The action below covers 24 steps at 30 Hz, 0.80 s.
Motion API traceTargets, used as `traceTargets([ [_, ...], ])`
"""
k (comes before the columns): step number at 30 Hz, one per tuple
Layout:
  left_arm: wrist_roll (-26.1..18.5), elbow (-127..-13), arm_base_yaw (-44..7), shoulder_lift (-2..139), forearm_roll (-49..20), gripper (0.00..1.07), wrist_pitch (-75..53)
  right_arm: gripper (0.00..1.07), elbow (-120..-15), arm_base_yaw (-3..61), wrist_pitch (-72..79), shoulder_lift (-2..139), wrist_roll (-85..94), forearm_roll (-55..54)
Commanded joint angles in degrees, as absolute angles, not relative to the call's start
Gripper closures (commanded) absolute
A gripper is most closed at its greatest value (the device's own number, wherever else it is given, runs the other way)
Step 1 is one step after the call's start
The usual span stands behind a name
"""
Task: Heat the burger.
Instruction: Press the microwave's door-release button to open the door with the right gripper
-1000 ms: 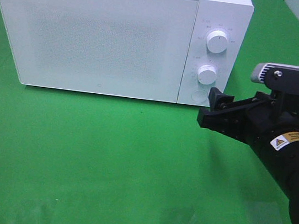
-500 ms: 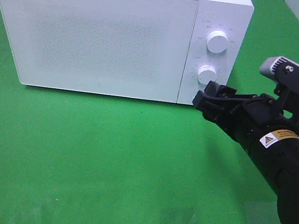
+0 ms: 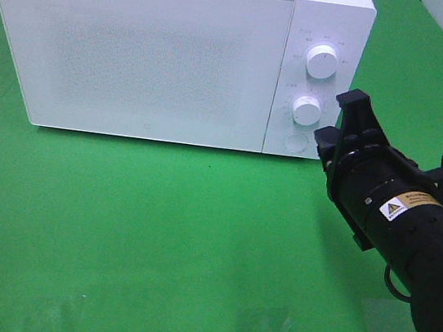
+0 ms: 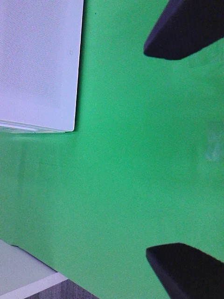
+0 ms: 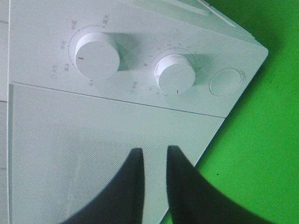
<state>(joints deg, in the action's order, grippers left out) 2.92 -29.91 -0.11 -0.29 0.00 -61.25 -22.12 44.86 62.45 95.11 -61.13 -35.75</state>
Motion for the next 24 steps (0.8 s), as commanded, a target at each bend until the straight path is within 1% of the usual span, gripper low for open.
traceTargets([
  [1,2.69,-29.74,0.06,-1.2,0.0,0.06,-61.36,1.01,-22.52,44.86,61.48,94.94,-65.89,-35.98],
  [2,2.69,-29.74,0.06,-1.2,0.0,0.06,-61.36,1.07,-22.52,44.86,60.79,94.94,-67.27,-35.98],
  [5,2.69,-29.74,0.06,-1.2,0.0,0.06,-61.36,1.07,-22.52,44.86,60.56,94.94,-68.35,-35.98],
  [12,2.69,-29.74,0.06,-1.2,0.0,0.06,-61.36,1.07,-22.63,44.86,54.77,94.94,-78.84,-36.55],
  [19,2.69,-29.74,0.06,-1.2,0.0,0.06,-61.36,1.07,-22.92,44.69,54.66,96.03,-78.72,-39.88],
  [24,2.69,-29.74,0.06,-1.2,0.0,0.06,-61.36,1.07,-25.9,44.0,54.72,100.32,-80.84,-40.28],
])
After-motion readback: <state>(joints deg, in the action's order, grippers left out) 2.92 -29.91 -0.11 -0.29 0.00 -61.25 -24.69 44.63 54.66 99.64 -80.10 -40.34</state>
